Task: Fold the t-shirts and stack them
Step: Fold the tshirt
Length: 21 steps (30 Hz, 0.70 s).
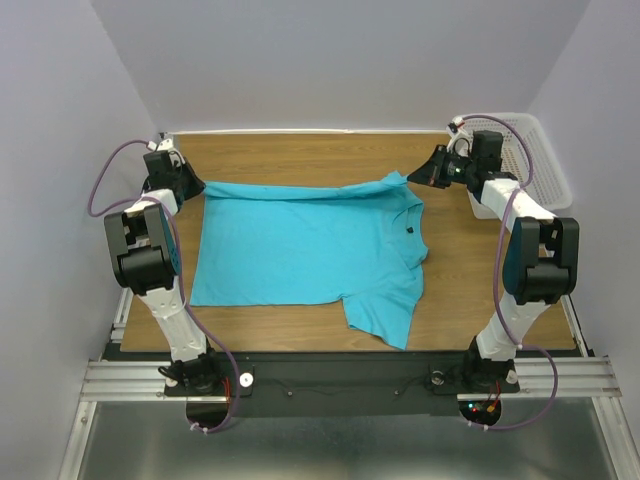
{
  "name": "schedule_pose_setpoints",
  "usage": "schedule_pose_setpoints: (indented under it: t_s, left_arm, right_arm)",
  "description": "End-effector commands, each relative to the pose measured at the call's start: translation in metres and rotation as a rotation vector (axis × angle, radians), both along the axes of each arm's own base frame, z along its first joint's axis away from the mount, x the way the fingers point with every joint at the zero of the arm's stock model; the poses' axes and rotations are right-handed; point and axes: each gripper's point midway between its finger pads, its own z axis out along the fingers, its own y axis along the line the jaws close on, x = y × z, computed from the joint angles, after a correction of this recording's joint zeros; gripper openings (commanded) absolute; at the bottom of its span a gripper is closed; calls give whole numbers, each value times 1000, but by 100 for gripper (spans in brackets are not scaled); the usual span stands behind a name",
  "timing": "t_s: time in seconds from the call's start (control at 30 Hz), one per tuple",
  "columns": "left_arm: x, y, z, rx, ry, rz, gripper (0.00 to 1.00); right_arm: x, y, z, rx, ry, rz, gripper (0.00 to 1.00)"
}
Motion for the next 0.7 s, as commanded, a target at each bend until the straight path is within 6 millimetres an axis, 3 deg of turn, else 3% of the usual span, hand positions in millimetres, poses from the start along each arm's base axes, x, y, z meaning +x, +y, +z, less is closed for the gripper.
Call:
schedule_pose_setpoints:
  t_s: [0.0, 0.67]
  left_arm:
    - [3, 6, 39, 44, -97, 4, 0]
    - [-5, 7, 29, 45, -73, 15, 0]
  right_arm:
    - [-3, -4, 2, -15, -35, 6, 0]
    - [-17, 1, -8, -1, -12, 44, 1]
